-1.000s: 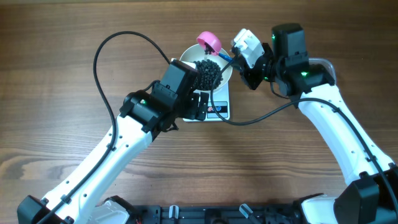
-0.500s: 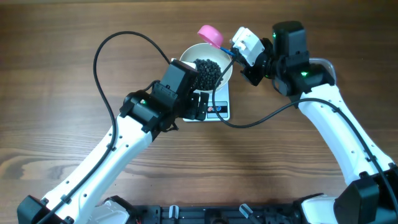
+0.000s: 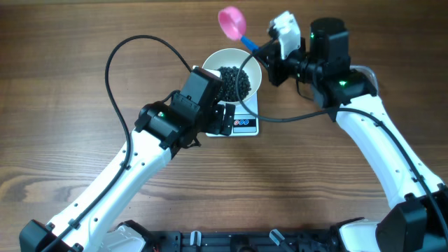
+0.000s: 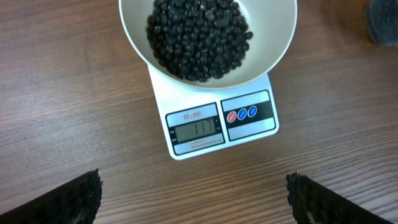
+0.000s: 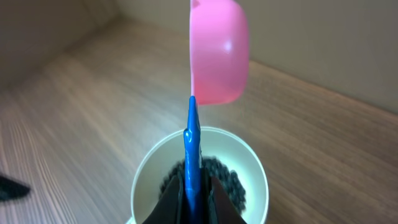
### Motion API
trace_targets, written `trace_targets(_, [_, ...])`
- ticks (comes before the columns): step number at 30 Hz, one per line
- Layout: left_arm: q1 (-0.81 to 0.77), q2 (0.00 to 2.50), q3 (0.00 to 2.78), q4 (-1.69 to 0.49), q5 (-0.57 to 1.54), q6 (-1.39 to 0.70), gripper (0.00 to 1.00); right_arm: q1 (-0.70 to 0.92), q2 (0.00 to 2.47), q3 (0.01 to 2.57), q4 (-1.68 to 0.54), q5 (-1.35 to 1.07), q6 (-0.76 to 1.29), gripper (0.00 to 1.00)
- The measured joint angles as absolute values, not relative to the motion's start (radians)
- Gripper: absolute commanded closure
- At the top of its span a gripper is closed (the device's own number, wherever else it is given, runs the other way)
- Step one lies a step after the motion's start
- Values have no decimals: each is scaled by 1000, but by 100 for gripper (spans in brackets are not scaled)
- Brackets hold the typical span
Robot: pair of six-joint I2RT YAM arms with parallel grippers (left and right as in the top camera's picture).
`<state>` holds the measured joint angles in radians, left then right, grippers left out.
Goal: Scoop item into bowl and weigh 150g on scale
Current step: 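Move the empty scoop back to the bean tub with the right gripper, then dip the scoop into the black beans with the right gripper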
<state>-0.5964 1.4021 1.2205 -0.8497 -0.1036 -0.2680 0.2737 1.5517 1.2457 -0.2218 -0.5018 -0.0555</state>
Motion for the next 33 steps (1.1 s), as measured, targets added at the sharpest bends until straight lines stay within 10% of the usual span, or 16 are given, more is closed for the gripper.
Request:
trace_targets(19, [-596, 1402, 1221, -849, -104, -268, 0, -310, 1453, 1247, -583, -399, -100, 96])
trace_targets(33, [-596, 1402, 1220, -849, -104, -268, 0, -317, 1491, 1247, -836, -103, -386, 96])
